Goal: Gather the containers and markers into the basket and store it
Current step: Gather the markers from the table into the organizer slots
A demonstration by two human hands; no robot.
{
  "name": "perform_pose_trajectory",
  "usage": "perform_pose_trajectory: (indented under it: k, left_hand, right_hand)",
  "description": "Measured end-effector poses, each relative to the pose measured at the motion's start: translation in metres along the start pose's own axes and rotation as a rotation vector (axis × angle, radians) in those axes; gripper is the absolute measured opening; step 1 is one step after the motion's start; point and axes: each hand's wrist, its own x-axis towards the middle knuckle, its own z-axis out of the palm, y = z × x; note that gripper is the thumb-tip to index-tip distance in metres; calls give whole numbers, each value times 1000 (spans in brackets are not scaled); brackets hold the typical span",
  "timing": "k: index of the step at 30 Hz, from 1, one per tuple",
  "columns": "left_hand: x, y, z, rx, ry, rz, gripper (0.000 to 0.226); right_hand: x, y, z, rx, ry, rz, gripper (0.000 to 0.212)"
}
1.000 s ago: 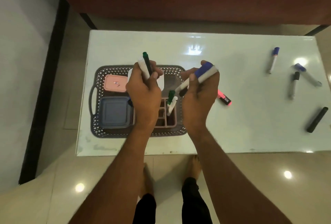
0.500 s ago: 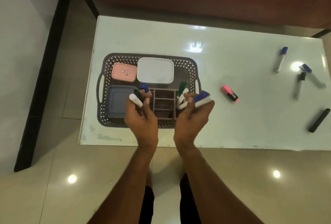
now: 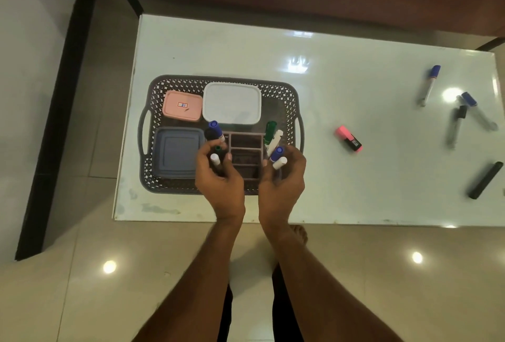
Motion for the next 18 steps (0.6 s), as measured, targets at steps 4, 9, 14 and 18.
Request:
perform_pose_trajectory:
  k: [4, 9, 14, 18]
  left_hand:
    - [0, 1, 2, 3, 38, 17, 37]
    - [0, -1, 4, -12, 53, 11, 44]
    - [2, 4, 7, 10, 120, 64, 52]
    - [3, 15, 17, 96, 195, 206, 47]
  right_hand:
    - [4, 0, 2, 8, -25, -6, 44]
    - [9, -5, -2, 47, -84, -9, 48]
    - [20, -12, -15, 72, -132, -118, 39]
    - [40, -19, -29, 79, -124, -168, 35]
